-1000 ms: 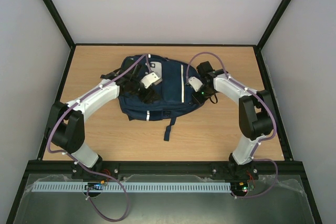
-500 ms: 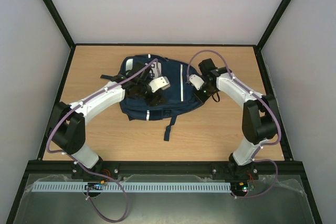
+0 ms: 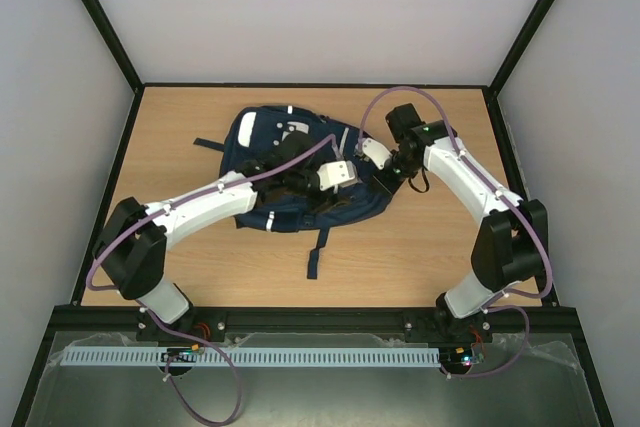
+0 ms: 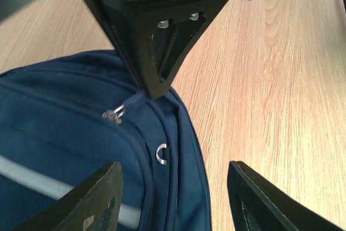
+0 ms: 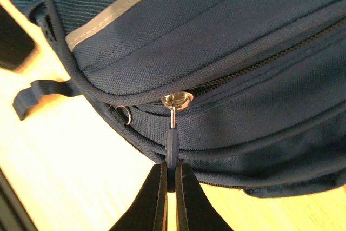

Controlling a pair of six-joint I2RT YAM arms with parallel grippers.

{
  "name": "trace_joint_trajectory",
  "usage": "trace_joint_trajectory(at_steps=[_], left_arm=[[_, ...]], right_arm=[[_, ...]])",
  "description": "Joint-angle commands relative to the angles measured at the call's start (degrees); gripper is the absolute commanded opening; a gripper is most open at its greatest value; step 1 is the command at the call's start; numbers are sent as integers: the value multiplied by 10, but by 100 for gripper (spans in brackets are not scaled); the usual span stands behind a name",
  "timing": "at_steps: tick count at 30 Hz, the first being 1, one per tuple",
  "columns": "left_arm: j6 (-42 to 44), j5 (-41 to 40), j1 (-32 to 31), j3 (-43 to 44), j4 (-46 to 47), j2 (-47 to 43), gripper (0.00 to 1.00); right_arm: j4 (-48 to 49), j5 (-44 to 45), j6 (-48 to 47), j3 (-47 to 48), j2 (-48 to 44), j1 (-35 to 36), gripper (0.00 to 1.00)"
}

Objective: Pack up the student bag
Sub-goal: Zip the student bag at the center of the board.

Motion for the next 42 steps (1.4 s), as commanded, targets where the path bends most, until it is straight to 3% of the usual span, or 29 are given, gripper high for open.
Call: trace_joint_trajectory(at_steps=[1, 6, 11, 15, 24, 36, 42], left_arm=[[-14, -22, -14, -30, 73, -16, 56], [-41, -93, -29, -59, 105, -21, 56], [-60, -137, -31, -64, 124, -11, 43], [-65, -147, -31, -57, 134, 4, 41], [-39, -95, -30, -48, 106, 19, 3], [54, 10, 10, -69, -20, -26, 2], [179, 22, 48, -83, -149, -70, 2]], right_arm=[[-74, -85, 20, 38, -25, 11, 1], [-84, -103, 22, 46, -24, 11, 1], [-99, -106, 11, 44, -29, 12, 1], [-100, -106, 11, 39, -30, 11, 1], [-87, -86, 11, 41, 1, -13, 1], [-61, -35, -14, 126, 109, -83, 1], [-45, -33, 0, 188, 157, -83, 1]])
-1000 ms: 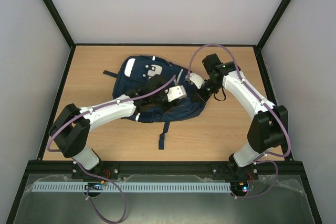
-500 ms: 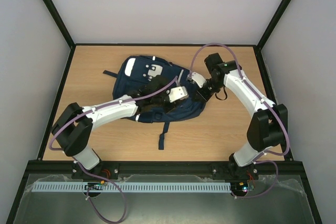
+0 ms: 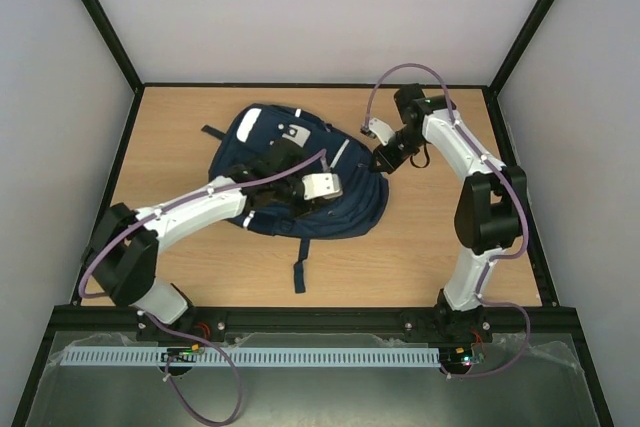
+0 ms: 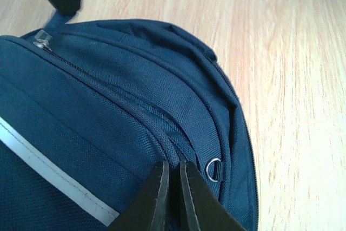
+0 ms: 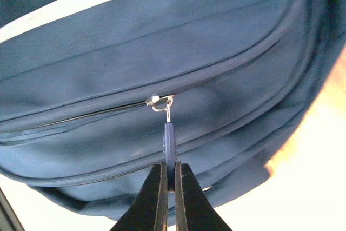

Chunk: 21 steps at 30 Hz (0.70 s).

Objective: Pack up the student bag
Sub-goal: Zip the student bag at the center of the board.

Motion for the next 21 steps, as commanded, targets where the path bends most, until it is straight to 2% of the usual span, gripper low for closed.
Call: trace_joint_trajectory(at_steps=[1, 6, 11, 12, 14, 17, 21], left_arm=[[133, 30, 40, -25, -165, -57, 2], [246, 9, 127, -51, -274, -108, 3], [285, 1, 236, -33, -326, -105, 3], [280, 3, 248, -26, -325, -106, 10], [273, 8, 256, -14, -321, -115, 31], [268, 56, 253, -10, -303, -145, 48], [192, 64, 203, -16, -233, -158, 54]], right_arm=[[13, 27, 10, 52, 25, -13, 1], [21, 7, 6, 15, 0, 13, 1], [27, -27, 15, -41, -40, 98, 1], [28, -35, 23, -43, -44, 115, 1], [30, -43, 33, -40, -46, 145, 1], [30, -58, 44, -27, -43, 161, 1], [25, -61, 42, -23, -32, 161, 1]])
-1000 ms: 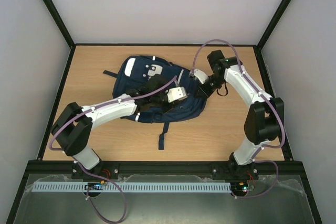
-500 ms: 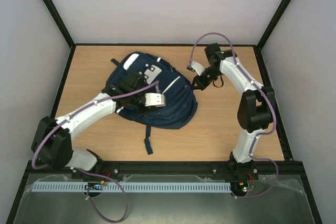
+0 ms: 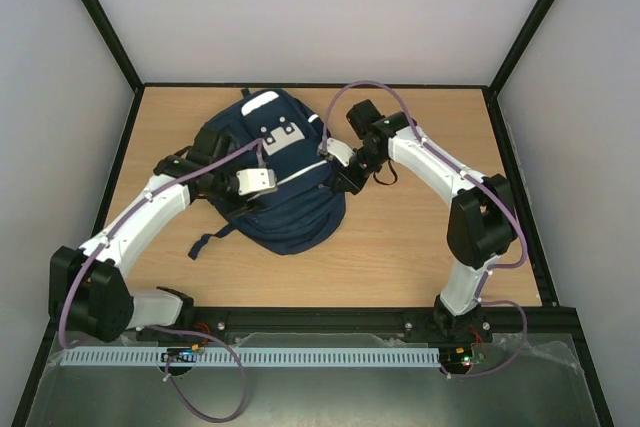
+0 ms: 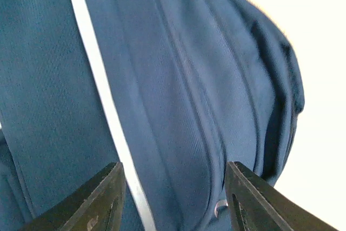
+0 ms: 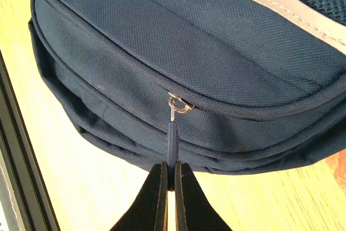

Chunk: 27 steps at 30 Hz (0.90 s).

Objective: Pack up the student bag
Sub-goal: Zip the student bag at the center of the board.

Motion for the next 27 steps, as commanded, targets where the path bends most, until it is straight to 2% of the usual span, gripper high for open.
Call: trace_joint_trajectory(at_steps=[1, 7, 14, 18, 24, 27], left_arm=[[-79, 27, -48, 21, 74, -13, 54], [-190, 40, -71, 70, 132, 71, 57], [-227, 100, -101, 87, 151, 114, 58], [-244, 57, -134, 53, 191, 120, 56], [-302, -47, -142, 36, 255, 139, 42], [-310, -85, -143, 26, 281, 135, 40]], right_arm=[[-31, -37, 8, 12, -8, 1, 1], [-28, -43, 15, 16, -6, 1, 1], [-26, -41, 18, 13, -3, 1, 1], [-25, -40, 18, 16, -1, 1, 1], [-33, -35, 9, 21, -5, 0, 1], [-36, -35, 6, 15, -9, 0, 1]])
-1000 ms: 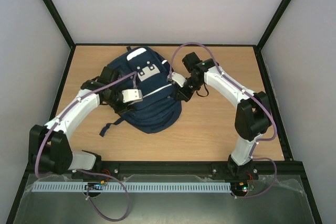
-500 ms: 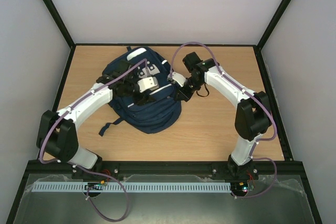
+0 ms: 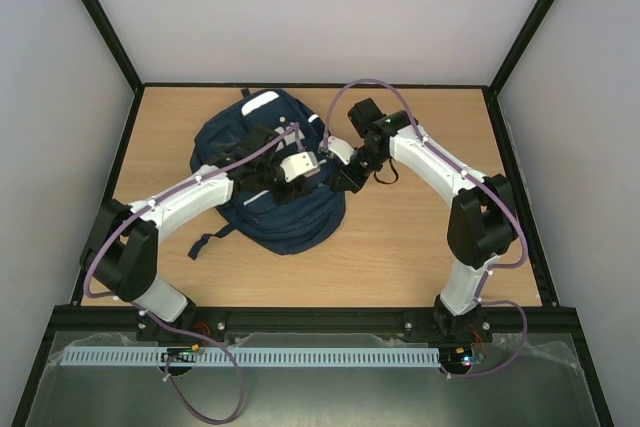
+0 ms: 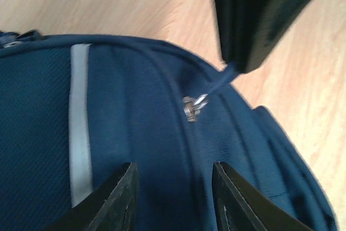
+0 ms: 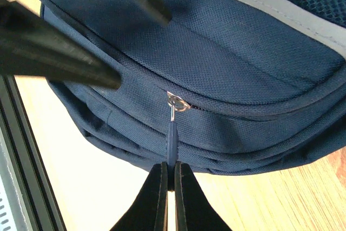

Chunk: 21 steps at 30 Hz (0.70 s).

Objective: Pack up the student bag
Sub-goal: Zip the student bag at the center of the board.

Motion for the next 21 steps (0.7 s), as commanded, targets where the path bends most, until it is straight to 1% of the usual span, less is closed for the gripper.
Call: trace_joint_trajectory(at_steps=[1, 4, 6, 8, 11, 13, 17, 19, 21], left_arm=[[-30, -80, -1, -18, 58, 3, 40], [-22, -90, -3, -22, 65, 13, 39], [-16, -84, -3, -22, 63, 19, 35], [-12, -73, -3, -20, 62, 21, 27], [4, -44, -4, -18, 47, 18, 11], [25, -21, -6, -18, 31, 11, 3], [81, 24, -15, -24, -19, -18, 2], [146, 20, -36, -38, -50, -45, 3], [192, 12, -51, -67, -60, -81, 2]], right_arm=[[-34, -24, -10, 8, -11, 1, 1], [-33, -24, -8, 4, -12, 0, 1], [-33, -24, -6, 4, -11, -1, 1], [-32, -25, -3, 7, -10, -5, 1], [-38, -31, 0, 10, -9, -20, 1], [-40, -31, -2, 8, -10, -34, 1], [-37, -18, -4, 10, 0, -55, 1], [-34, -9, -7, 19, 11, -58, 1], [-31, -1, -9, 30, 23, -58, 1]])
